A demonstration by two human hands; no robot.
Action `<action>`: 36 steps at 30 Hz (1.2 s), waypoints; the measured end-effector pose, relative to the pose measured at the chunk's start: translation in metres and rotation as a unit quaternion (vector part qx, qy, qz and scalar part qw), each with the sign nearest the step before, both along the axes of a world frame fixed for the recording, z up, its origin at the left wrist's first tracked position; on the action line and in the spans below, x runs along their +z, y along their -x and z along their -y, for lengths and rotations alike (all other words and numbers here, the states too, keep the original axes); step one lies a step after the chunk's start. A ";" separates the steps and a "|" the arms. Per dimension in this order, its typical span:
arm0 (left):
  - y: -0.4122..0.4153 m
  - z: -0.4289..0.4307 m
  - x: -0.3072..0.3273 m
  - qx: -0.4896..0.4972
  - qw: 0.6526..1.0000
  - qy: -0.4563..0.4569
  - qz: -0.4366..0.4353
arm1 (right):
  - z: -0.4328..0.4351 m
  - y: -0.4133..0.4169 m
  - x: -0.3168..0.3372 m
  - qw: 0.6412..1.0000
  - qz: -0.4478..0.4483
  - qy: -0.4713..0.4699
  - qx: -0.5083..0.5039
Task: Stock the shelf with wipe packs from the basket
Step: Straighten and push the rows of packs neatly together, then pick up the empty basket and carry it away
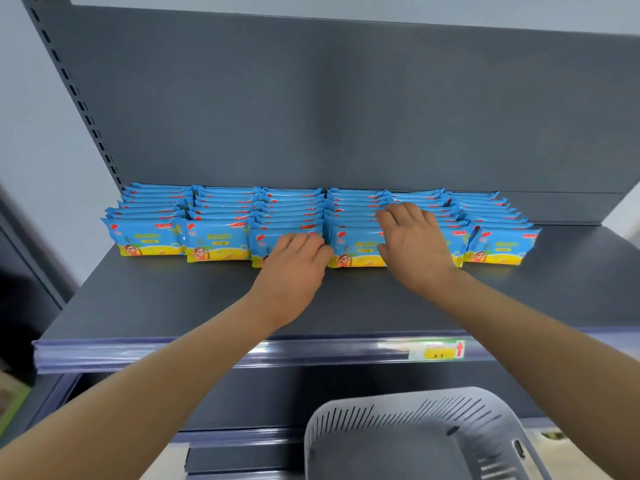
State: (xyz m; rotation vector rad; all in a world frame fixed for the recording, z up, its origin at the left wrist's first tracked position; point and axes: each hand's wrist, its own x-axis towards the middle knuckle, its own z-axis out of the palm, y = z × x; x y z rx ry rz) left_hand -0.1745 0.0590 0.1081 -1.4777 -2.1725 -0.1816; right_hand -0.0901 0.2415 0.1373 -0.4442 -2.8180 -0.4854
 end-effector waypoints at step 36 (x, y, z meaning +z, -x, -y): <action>-0.260 0.067 -0.163 0.386 0.843 0.086 0.364 | -0.059 -0.316 -0.181 0.910 0.125 0.361 -0.159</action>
